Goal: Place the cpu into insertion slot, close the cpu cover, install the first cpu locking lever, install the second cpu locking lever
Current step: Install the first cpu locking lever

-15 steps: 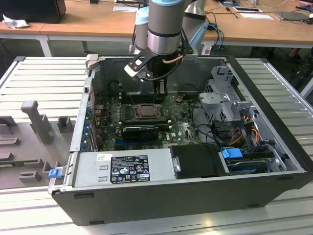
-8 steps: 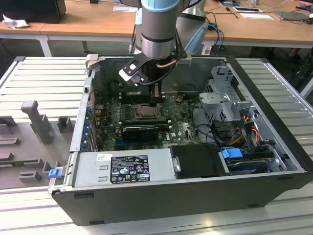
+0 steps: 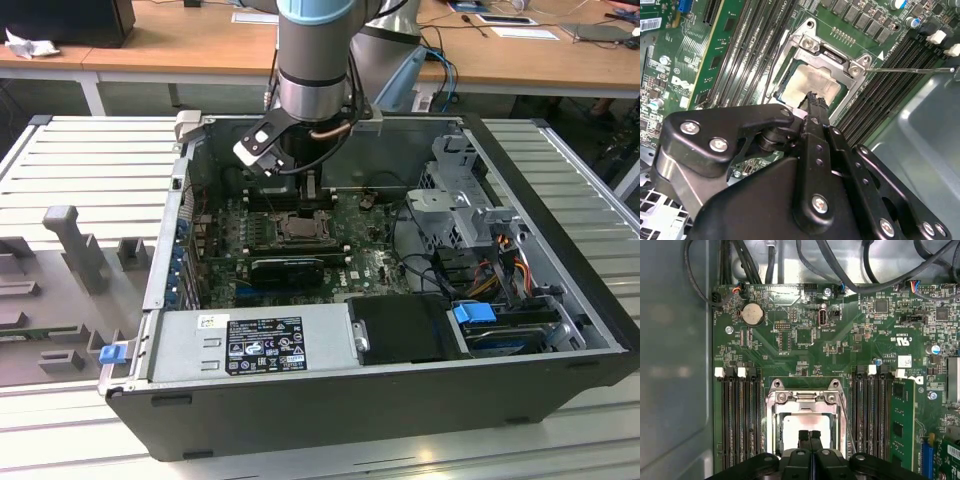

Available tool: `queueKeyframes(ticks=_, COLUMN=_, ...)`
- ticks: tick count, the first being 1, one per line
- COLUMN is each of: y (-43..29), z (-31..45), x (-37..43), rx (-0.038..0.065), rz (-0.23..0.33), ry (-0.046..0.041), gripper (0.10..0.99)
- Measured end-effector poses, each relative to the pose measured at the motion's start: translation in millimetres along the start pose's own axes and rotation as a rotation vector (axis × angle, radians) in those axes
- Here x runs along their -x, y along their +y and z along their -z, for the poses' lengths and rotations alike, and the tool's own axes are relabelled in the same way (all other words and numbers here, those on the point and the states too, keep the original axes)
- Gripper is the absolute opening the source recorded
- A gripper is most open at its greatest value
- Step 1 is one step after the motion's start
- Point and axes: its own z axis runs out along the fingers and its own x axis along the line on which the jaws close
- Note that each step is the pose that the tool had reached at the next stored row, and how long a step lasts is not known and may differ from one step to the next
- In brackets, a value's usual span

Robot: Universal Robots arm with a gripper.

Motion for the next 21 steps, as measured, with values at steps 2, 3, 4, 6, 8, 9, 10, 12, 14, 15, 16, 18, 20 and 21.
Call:
queueKeyframes(ticks=2, y=-0.1, z=1.4, x=0.0, rx=0.000, rz=0.000, ry=-0.0004, gripper=0.106)
queueKeyframes(ticks=3, y=0.0, z=3.2, x=-0.1, rx=0.000, rz=0.000, ry=-0.0010, gripper=0.106)
queueKeyframes(ticks=4, y=0.0, z=4.7, x=-0.1, rx=0.000, rz=0.000, ry=-0.0014, gripper=0.106)
queueKeyframes(ticks=6, y=0.1, z=10.3, x=-0.2, rx=0.000, rz=0.000, ry=-0.0027, gripper=0.106)
queueKeyframes(ticks=8, y=0.2, z=20.7, x=-0.5, rx=0.000, rz=0.000, ry=-0.0067, gripper=0.106)
queueKeyframes(ticks=9, y=0.2, z=23.3, x=-0.5, rx=0.000, rz=0.000, ry=-0.0079, gripper=0.106)
queueKeyframes(ticks=10, y=0.2, z=26.5, x=-0.6, rx=0.000, rz=0.000, ry=-0.0091, gripper=0.106)
queueKeyframes(ticks=12, y=0.3, z=35.8, x=-0.7, rx=0.000, rz=0.000, ry=-0.0103, gripper=0.106)
queueKeyframes(ticks=14, y=0.3, z=39.8, x=-0.8, rx=0.000, rz=0.001, ry=-0.0104, gripper=0.106)
queueKeyframes(ticks=15, y=0.3, z=39.8, x=-0.9, rx=0.000, rz=0.028, ry=-0.0100, gripper=0.106)
queueKeyframes(ticks=16, y=0.3, z=39.9, x=-0.9, rx=-0.001, rz=0.079, ry=-0.0097, gripper=0.106)
queueKeyframes(ticks=18, y=0.3, z=39.8, x=-0.8, rx=-0.002, rz=0.151, ry=-0.0090, gripper=0.106)
queueKeyframes(ticks=20, y=0.3, z=39.5, x=-0.8, rx=-0.003, rz=0.215, ry=-0.0082, gripper=0.106)
queueKeyframes(ticks=21, y=0.3, z=39.5, x=-0.8, rx=-0.004, rz=0.254, ry=-0.0079, gripper=0.106)
